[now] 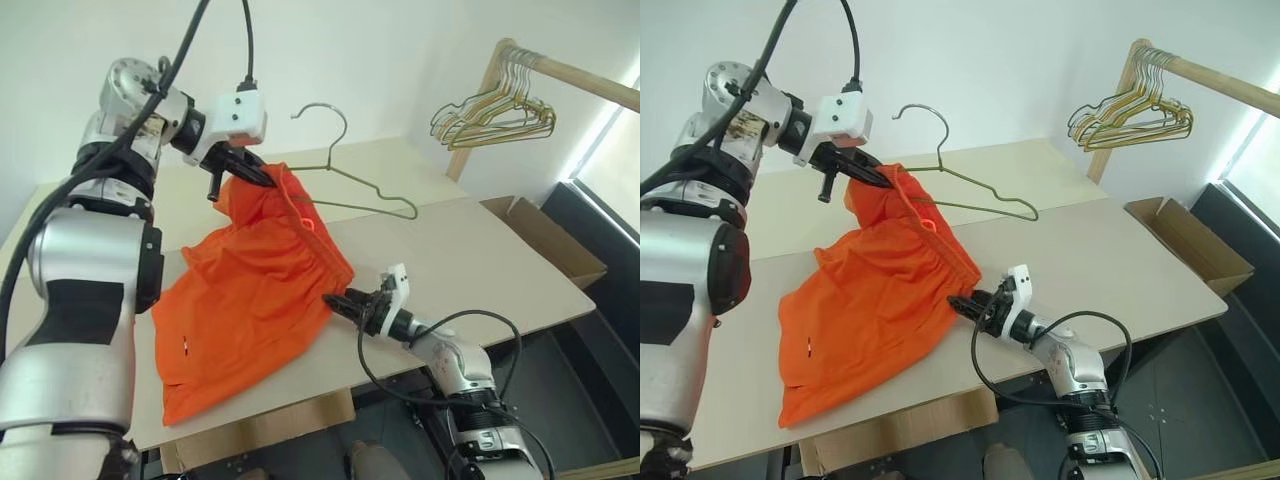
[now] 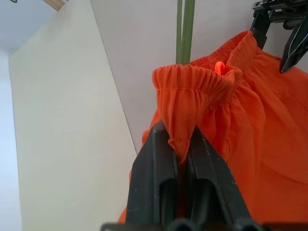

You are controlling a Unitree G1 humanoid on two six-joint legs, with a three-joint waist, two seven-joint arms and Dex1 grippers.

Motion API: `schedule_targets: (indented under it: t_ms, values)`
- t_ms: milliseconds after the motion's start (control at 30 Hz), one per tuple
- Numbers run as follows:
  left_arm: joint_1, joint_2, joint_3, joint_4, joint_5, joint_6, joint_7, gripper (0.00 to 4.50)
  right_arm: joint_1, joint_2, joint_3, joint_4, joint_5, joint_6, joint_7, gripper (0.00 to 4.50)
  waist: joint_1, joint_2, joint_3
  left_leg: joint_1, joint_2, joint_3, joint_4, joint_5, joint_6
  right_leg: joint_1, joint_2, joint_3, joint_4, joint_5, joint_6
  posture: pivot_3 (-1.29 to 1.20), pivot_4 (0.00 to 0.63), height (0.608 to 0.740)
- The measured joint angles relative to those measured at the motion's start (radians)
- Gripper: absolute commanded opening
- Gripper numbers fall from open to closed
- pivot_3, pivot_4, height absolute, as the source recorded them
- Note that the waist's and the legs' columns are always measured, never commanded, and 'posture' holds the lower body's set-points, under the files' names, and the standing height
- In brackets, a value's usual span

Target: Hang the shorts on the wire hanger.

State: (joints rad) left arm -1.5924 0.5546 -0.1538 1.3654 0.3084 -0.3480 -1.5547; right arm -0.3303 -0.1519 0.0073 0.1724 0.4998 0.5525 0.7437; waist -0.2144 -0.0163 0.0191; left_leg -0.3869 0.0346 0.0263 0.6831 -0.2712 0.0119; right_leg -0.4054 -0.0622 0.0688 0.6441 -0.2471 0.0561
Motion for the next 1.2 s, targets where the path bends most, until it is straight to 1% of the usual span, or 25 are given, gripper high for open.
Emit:
schedule_targets:
  t_ms: [133, 200, 233, 267, 500, 567, 667, 767, 833, 967, 1100, 1200]
  values:
    - [0.0, 0.0, 0.0, 0.0, 0.0, 0.0, 0.005, 0.0, 0.001, -0.001, 0.001, 0.018, -0.009, 0.0, -0.001, 1.27, 0.0, 0.0, 0.0, 0.0, 0.0, 0.0, 0.0, 0.0, 0.0, 0.0, 0.0, 0.0, 0.0, 0.0, 0.0, -0.17, 0.0, 0.74]
    - [0.0, 0.0, 0.002, 0.0, 0.0, 0.0, 0.005, 0.0, 0.003, -0.003, 0.001, 0.018, -0.013, 0.0, -0.001, 0.6, 0.0, 0.0, 0.0, 0.0, 0.0, 0.0, 0.0, 0.0, 0.0, 0.0, 0.0, 0.0, 0.0, 0.0, 0.0, -0.17, 0.0, 0.74]
    - [0.0, 0.0, 0.003, 0.0, -0.001, 0.0, 0.005, 0.0, 0.004, -0.004, 0.001, 0.018, -0.014, 0.0, -0.001, 0.19, -0.001, 0.0, 0.0, 0.0, 0.0, 0.0, 0.0, 0.0, 0.0, 0.0, 0.0, 0.0, 0.0, 0.0, 0.0, -0.17, 0.0, 0.74]
    - [0.0, 0.0, 0.005, 0.0, -0.001, 0.0, 0.004, 0.0, 0.004, -0.004, 0.001, 0.018, -0.015, 0.0, -0.001, 0.02, -0.001, 0.0, 0.0, 0.0, 0.0, 0.0, 0.0, 0.0, 0.0, 0.0, 0.0, 0.0, 0.001, 0.0, 0.0, -0.17, 0.0, 0.74]
    - [0.001, 0.0, 0.018, 0.0, -0.018, 0.0, -0.017, 0.0, 0.004, -0.013, -0.001, 0.019, -0.022, -0.002, -0.008, 0.02, -0.002, 0.0, 0.0, 0.0, 0.0, 0.0, 0.0, 0.0, 0.0, 0.0, 0.0, 0.0, 0.0, 0.0, 0.0, -0.17, 0.0, 0.74]
    - [0.003, 0.005, 0.02, 0.0, -0.03, -0.001, -0.044, 0.0, 0.004, -0.04, -0.017, 0.018, -0.025, -0.003, -0.012, 0.02, -0.002, 0.0, 0.0, 0.0, 0.0, 0.0, 0.0, 0.0, 0.0, 0.0, 0.0, 0.0, 0.0, 0.0, 0.0, -0.17, 0.0, 0.74]
    - [0.021, 0.032, 0.014, 0.0, -0.042, -0.016, -0.055, 0.0, 0.003, -0.116, -0.071, 0.012, -0.001, 0.0, 0.012, 0.02, 0.0, 0.0, 0.0, 0.0, 0.0, 0.0, 0.0, 0.0, 0.0, 0.0, 0.0, 0.0, 0.0, 0.0, 0.0, -0.16, 0.0, 0.74]
    - [0.043, 0.054, -0.016, 0.0, -0.066, -0.025, -0.056, 0.0, -0.018, -0.21, -0.152, 0.013, 0.07, 0.051, 0.059, 0.02, 0.003, 0.0, 0.0, 0.0, 0.0, 0.0, 0.0, 0.0, 0.0, 0.0, 0.0, 0.0, 0.0, 0.0, 0.0, -0.15, 0.0, 0.74]
    - [0.044, 0.06, -0.032, 0.0, -0.079, -0.029, -0.056, 0.0, -0.035, -0.247, -0.181, 0.013, 0.105, 0.087, 0.074, 0.02, 0.004, 0.0, 0.0, 0.0, 0.0, 0.0, 0.0, 0.0, 0.0, 0.0, 0.0, 0.0, 0.0, 0.0, 0.0, -0.15, 0.0, 0.74]
    - [0.065, 0.091, -0.076, -0.003, -0.13, -0.046, -0.056, 0.0, -0.054, -0.326, -0.19, 0.027, 0.127, 0.125, 0.116, 0.02, 0.005, 0.0, 0.0, 0.001, 0.0, 0.0, 0.0, 0.0, 0.0, 0.0, 0.0, 0.0, 0.0, 0.0, 0.0, -0.14, 0.0, 0.74]
    - [0.091, 0.103, -0.128, -0.018, -0.226, -0.021, -0.056, 0.0, -0.084, -0.347, -0.188, 0.075, 0.136, 0.153, 0.139, 0.02, 0.009, 0.0, 0.0, 0.001, 0.0, 0.0, 0.0, 0.0, 0.0, 0.001, 0.0, 0.0, 0.0, 0.0, 0.0, -0.13, 0.0, 0.74]
    - [0.114, 0.133, -0.209, -0.058, -0.304, -0.014, -0.056, 0.0, -0.122, -0.353, -0.185, 0.123, 0.135, 0.167, 0.152, 0.02, 0.008, 0.0, 0.0, 0.001, 0.0, 0.0, 0.0, 0.0, 0.001, 0.0, 0.0, 0.0, 0.0, 0.0, 0.0, -0.13, 0.0, 0.74]
